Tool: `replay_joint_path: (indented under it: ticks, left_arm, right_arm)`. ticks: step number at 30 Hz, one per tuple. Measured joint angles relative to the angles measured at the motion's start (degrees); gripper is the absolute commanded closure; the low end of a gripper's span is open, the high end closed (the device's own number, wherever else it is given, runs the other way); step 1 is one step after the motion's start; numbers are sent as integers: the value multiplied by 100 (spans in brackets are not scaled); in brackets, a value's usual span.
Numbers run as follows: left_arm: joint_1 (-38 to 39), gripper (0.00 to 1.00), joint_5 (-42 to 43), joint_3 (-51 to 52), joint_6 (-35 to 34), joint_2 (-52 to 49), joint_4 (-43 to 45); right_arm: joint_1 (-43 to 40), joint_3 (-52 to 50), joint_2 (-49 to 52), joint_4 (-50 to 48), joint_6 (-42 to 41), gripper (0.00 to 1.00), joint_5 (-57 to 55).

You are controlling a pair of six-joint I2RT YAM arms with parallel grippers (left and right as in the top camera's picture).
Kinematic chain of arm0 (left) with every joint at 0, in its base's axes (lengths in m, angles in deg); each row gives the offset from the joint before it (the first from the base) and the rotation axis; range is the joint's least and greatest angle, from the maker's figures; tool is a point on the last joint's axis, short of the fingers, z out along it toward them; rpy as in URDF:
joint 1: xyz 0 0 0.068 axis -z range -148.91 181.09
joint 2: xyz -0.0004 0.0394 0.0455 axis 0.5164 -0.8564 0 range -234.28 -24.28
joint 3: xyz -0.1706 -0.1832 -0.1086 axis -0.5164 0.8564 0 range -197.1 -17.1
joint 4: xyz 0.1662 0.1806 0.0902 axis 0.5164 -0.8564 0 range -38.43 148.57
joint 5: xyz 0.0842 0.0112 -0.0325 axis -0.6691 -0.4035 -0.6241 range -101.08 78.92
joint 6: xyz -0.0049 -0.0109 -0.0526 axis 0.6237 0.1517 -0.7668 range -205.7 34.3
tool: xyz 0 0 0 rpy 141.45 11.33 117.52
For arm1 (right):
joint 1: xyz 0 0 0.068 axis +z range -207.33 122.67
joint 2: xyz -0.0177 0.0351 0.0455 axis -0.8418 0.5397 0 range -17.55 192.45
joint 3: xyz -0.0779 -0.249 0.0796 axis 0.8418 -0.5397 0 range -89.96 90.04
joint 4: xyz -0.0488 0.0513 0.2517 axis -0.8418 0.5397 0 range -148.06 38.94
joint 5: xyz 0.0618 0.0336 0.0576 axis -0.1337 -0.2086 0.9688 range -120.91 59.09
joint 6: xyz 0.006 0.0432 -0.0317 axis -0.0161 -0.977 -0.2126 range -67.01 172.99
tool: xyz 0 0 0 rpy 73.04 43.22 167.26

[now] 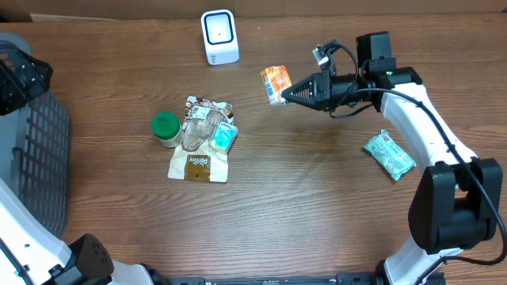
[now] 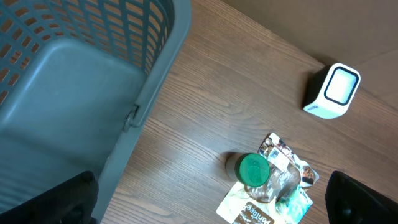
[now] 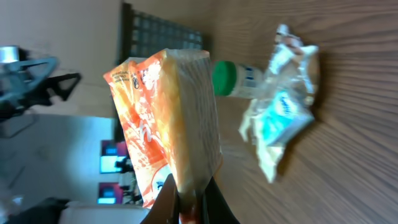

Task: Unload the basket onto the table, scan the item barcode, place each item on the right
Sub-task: 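Lift the orange box and carry it toward the scanner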

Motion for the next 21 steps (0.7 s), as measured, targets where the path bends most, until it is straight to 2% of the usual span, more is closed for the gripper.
replay_joint_path:
  ticks: [5, 10, 17, 21]
  left_arm:
    - [0, 0, 0, 0, 0, 0, 2]
    - [0, 1, -2, 0, 0, 0, 2]
    - [0, 0, 0, 0, 0, 0, 2]
    - [0, 0, 2, 0, 0, 0, -2]
  right_arm:
    - [0, 0, 0, -804, -496, 96, 603]
    - [0, 0, 0, -1993, -1434, 96, 1152]
    - [0, -4, 0, -3744, -3390, 96, 1543]
    - [0, -11, 0, -5464, -5036, 96, 1790]
